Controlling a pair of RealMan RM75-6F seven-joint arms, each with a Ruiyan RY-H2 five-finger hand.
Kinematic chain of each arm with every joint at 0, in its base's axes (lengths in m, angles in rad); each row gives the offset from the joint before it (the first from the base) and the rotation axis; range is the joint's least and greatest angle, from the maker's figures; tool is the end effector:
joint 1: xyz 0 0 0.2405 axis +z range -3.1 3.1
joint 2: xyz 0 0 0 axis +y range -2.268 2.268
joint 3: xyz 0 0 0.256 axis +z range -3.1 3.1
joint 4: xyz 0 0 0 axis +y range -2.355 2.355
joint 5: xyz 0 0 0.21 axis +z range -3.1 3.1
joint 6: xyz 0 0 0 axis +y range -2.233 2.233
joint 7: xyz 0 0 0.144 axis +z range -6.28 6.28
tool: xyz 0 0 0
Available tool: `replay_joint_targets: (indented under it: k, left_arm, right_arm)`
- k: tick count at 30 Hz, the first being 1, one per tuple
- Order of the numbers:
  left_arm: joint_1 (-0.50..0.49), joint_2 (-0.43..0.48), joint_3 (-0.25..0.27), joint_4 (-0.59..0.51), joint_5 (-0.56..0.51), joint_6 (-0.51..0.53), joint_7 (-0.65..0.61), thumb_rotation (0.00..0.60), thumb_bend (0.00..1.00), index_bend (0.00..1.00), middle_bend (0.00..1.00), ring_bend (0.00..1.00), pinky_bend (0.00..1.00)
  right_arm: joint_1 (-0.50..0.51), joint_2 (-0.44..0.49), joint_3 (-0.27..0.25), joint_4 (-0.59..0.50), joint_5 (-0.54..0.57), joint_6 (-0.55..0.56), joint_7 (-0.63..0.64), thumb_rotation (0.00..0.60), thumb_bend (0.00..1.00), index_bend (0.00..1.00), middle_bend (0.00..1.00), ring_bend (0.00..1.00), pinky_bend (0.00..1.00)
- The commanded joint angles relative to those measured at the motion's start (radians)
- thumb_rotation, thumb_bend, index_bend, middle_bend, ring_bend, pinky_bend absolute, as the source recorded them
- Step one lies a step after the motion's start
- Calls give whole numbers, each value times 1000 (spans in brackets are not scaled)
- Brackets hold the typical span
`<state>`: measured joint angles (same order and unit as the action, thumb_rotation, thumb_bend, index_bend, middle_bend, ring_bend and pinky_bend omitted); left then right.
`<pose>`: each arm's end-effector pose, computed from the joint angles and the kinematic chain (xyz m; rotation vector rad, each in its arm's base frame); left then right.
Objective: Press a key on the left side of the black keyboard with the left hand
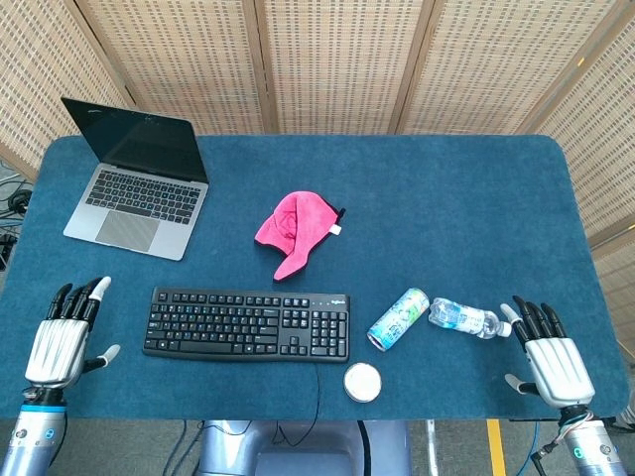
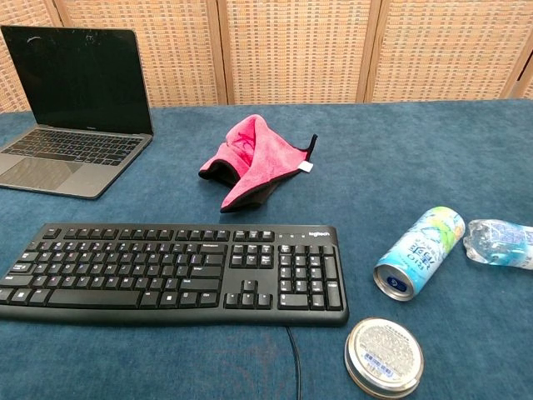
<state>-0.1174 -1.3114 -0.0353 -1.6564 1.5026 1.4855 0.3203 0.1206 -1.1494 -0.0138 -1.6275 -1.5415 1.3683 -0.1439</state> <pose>-0.2745 0.1843 0.0940 -1.4596 -0.8305 -0.8613 -0.3046 -0.1756 0.1217 1.5859 -0.9085 0.7683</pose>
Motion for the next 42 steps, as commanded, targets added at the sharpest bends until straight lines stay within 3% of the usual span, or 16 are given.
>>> replay_joint_targets:
  k: [1,4,7,10,13,19,23,42]
  left_arm:
    - [-7,6,-1,-11,-9,-17,8,600,282,0,559,536,301]
    - [-28,50,7,-76,-44,-89,16,600,361,0,652,601,348]
    - [-56,108,16,-151,-77,-170,13,600,513,0,708,642,381]
    - [-97,186,25,-241,-139,-278,27,600,673,0,729,659,399]
    - [-144,250,27,-309,-227,-385,55,600,727,0,730,661,400]
    - [-250,311,31,-366,-422,-572,106,600,753,0,730,661,400]
    - [-312,318,41,-372,-528,-640,144,600,759,0,731,661,400]
    - [-476,227,124,-351,-796,-626,293,600,763,0,731,660,400]
  right_arm:
    - [0,0,1,0,1,1,1,600,26,0,0,0,0]
    - [-1,-2,3,2,1,5,0,600,27,0,0,0,0]
    - [-1,-2,4,2,2,6,2,600,26,0,0,0,0]
    - [-2,0,5,2,1,8,5,600,25,0,0,0,0]
    - [-3,2,5,1,0,11,10,600,24,0,0,0,0]
    - [-4,7,7,0,0,15,23,600,27,0,0,0,0]
    - [-4,9,7,1,-2,15,28,600,25,0,0,0,0]
    - [-3,13,9,6,-2,17,46,600,24,0,0,0,0]
